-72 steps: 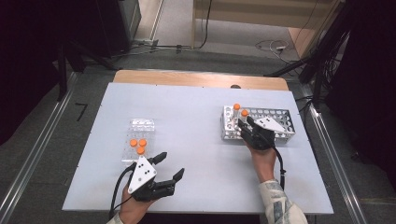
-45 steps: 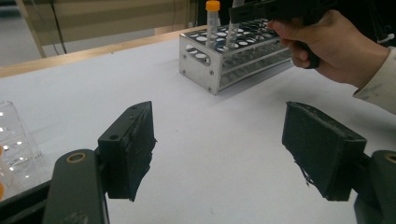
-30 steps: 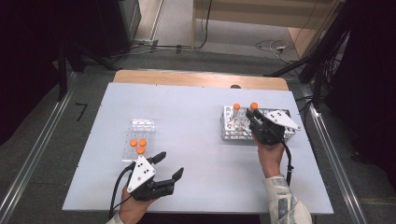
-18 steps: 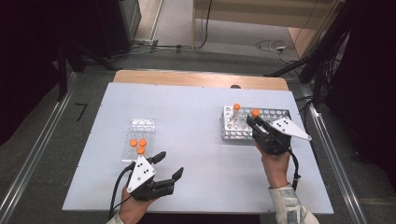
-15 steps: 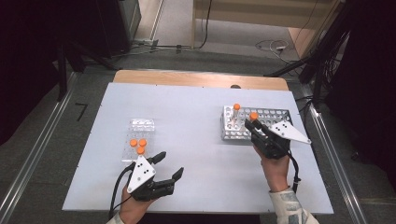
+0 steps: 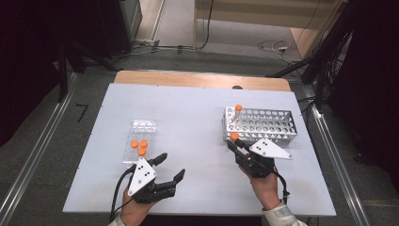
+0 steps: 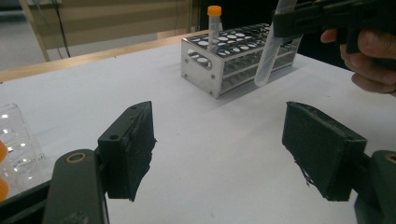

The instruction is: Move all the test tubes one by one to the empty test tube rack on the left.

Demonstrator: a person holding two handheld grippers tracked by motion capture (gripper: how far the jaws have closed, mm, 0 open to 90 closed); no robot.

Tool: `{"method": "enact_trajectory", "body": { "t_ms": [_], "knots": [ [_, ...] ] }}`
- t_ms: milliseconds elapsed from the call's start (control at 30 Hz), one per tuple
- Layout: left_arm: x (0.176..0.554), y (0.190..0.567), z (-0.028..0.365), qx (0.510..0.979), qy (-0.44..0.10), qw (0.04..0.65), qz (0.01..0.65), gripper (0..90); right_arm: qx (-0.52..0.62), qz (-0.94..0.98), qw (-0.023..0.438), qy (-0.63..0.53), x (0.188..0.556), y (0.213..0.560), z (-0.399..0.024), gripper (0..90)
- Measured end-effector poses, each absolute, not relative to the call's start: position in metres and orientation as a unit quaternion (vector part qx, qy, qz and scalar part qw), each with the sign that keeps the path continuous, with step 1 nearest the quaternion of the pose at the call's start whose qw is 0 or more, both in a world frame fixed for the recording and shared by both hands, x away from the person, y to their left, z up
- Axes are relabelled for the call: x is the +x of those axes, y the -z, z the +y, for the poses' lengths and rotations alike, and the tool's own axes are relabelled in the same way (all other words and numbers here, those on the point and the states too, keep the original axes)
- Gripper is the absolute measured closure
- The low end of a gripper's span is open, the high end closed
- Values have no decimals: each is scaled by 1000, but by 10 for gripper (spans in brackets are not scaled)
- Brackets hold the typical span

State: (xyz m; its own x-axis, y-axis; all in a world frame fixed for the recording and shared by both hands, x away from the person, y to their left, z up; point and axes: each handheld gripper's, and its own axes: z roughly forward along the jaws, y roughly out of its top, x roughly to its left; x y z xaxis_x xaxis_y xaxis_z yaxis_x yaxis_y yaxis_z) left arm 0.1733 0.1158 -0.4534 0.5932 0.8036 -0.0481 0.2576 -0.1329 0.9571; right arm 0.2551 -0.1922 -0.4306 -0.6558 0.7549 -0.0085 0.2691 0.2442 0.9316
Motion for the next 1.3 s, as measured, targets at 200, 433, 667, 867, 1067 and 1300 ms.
{"method": "enact_trajectory", "body": {
  "t_ms": [200, 433, 667, 867, 1067, 1300],
  "knots": [
    [172, 453, 114, 709, -251, 545, 372, 256, 317, 773, 209, -508, 249, 442, -169, 721],
    [171, 451, 112, 706, -251, 552, 366, 279, 291, 790, 187, -505, 240, 450, -147, 721],
    [170, 449, 108, 704, -240, 564, 358, 337, 255, 809, 166, -502, 227, 457, -122, 721],
    [171, 449, 106, 707, -236, 568, 350, 442, 235, 820, 150, -500, 219, 462, -107, 721],
    [173, 452, 105, 711, -231, 567, 347, 530, 223, 825, 138, -501, 215, 464, -96, 721],
    [174, 453, 104, 712, -235, 563, 349, 598, 216, 825, 131, -505, 212, 463, -91, 721]
  ]
}}
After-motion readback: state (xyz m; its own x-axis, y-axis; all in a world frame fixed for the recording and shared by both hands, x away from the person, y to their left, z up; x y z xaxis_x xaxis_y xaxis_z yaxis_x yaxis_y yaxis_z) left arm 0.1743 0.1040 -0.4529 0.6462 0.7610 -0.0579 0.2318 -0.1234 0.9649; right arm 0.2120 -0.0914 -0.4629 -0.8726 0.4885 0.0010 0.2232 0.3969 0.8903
